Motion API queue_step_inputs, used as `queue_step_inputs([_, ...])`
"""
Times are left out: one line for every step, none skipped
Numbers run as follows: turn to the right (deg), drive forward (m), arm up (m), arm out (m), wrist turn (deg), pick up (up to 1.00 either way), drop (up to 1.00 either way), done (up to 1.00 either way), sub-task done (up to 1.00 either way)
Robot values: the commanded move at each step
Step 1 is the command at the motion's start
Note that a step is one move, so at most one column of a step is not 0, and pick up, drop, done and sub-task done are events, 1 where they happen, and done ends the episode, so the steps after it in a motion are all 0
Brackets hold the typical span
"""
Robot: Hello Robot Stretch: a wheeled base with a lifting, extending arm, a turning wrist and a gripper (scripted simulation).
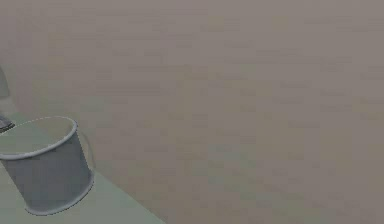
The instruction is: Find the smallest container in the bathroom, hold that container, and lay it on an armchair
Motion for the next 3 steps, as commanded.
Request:
queue_step_inputs([0.0, 0.0, 0.0, 0.0, 45.0, 0.0, 0.0, 0.0, 0.0])
queue_step_inputs([0.0, 0.0, 0.0, 0.0, 45.0, 0.0, 0.0, 0.0, 0.0])
queue_step_inputs([0.0, 0.0, 0.0, 0.0, 45.0, 0.0, 0.0, 0.0, 0.0])
